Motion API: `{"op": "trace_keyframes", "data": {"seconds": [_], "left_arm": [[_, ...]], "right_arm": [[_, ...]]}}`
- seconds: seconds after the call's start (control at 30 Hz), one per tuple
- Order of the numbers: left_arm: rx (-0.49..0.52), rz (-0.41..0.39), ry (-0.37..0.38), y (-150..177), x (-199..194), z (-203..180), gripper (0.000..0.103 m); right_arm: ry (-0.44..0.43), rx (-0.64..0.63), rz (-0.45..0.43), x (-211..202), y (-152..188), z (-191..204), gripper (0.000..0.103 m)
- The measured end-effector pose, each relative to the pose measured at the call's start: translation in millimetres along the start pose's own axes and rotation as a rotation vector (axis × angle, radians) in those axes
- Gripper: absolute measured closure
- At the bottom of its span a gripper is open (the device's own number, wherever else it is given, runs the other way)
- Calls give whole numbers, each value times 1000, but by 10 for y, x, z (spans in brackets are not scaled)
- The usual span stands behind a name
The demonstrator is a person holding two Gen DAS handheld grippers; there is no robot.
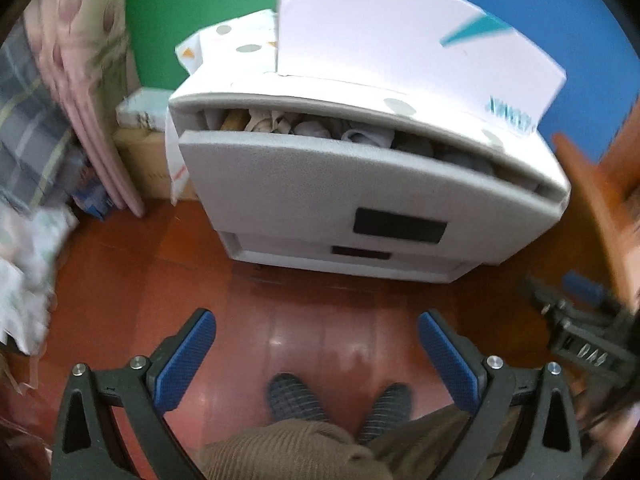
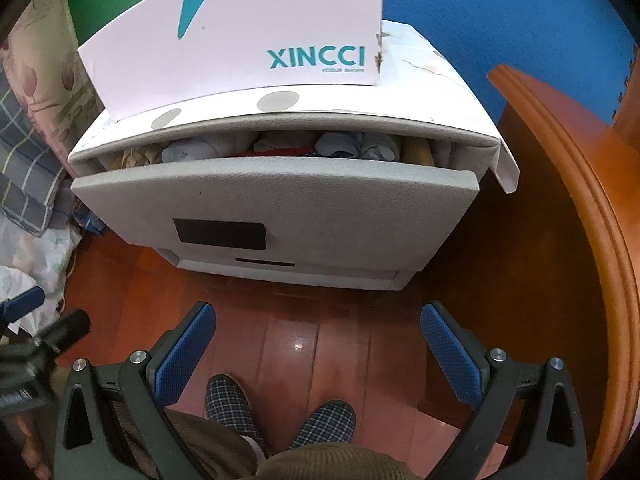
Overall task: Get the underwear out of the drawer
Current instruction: 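Hook the left gripper on the drawer front and pull the drawer open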
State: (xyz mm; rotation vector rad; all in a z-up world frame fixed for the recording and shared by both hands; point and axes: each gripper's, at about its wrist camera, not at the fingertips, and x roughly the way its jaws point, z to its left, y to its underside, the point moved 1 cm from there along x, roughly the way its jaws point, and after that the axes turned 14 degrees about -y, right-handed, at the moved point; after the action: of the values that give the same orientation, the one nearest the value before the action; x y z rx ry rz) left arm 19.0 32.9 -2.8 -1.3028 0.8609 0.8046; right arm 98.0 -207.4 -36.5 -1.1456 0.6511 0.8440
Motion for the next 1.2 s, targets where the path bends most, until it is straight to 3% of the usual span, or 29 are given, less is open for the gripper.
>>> {"op": "trace_keyframes", "data": {"seconds": [0.3, 0.47, 0.6, 1.1, 1.2], "left_arm": [[-240, 7, 155, -534, 170, 323, 0], [-296, 2, 167, -746, 303, 383, 0], [-425, 29, 204, -835, 457, 533, 0], [-531, 170, 136, -1068, 1020, 621, 0], [-559, 188, 157, -1050, 1123, 656, 0]], "right_arm": [[-34, 47, -8, 0, -3, -132, 2], [-53, 70, -9, -7, 7, -185, 2], [-61, 66, -5, -4, 8, -177, 2], [-89, 93, 1, 13, 8, -218, 2], [-93, 97, 4, 25, 6, -221, 2]]}}
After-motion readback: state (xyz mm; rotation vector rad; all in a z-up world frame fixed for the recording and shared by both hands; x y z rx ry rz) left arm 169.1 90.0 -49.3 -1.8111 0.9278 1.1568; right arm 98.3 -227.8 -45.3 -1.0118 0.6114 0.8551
